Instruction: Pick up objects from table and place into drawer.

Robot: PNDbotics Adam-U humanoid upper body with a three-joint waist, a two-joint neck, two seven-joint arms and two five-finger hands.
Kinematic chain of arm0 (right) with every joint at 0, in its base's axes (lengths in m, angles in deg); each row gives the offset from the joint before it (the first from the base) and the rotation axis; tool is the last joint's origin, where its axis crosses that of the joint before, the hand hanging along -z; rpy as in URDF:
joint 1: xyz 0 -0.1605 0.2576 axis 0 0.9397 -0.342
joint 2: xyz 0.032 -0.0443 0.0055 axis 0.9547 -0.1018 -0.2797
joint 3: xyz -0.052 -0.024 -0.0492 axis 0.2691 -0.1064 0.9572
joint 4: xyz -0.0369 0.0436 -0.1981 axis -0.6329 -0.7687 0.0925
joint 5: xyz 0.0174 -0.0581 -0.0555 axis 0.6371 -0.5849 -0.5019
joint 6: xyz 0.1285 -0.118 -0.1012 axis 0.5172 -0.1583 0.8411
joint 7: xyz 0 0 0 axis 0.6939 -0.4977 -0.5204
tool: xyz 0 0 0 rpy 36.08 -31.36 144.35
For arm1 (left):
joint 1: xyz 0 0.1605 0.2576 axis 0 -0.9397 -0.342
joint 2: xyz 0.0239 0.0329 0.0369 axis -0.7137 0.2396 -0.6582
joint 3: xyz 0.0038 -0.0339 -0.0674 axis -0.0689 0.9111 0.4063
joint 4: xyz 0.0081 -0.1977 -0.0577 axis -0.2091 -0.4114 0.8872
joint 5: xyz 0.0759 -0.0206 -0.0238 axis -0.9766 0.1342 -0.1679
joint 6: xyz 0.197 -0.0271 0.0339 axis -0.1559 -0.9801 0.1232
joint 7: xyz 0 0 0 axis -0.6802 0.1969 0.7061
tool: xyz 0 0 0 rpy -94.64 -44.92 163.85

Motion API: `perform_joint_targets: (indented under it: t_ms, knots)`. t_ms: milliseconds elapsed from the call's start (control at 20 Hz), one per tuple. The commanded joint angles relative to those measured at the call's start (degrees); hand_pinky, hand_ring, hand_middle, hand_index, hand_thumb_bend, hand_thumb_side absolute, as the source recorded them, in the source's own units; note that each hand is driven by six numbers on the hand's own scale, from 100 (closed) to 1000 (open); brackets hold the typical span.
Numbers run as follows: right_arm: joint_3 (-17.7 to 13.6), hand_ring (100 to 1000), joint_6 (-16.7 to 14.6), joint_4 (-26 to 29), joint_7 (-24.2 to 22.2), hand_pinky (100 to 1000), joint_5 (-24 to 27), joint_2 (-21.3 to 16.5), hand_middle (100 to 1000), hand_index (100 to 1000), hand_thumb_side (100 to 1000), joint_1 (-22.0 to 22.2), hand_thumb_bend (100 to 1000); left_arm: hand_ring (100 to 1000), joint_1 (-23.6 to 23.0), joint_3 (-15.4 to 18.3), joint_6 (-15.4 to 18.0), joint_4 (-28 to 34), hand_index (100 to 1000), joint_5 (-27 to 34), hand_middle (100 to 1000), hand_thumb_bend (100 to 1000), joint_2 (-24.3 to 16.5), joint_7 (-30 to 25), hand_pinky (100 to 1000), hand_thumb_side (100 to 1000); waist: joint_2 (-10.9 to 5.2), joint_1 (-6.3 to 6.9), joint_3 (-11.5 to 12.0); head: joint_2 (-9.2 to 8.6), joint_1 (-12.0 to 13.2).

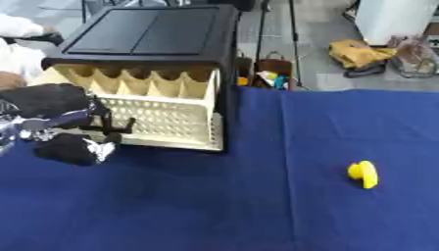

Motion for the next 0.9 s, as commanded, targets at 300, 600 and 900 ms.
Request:
perform_joint_targets:
  t_ms: [300,600,900]
  knots:
    - [-0.16,692,0.23,0.82,0.23,674,-0.64,-0.16,629,706,950,-0.52,100,100,0.0,0.44,-4.02,0.72,628,1.05,100,100,-2.5,-4.19,100,743,-1.66,-0.1,0.36,-0.02,-0.15]
    - [-0.17,692,0.28,0.82,0.34,675,-0.74,-0.08,629,706,949,-0.44,100,100,-0.47,0.3,-3.48,0.72,624,1.71,100,100,-2.63,-3.45,100,745,-1.79,-0.18,0.64,0.16,-0.36]
    - [-0.16,692,0.36,0.82,0.37,676,-0.77,-0.05,629,706,949,-0.5,100,100,-0.85,0.18,-3.04,0.72,622,2.28,100,100,-2.68,-2.78,100,745,-1.8,-0.33,0.86,0.12,-0.37]
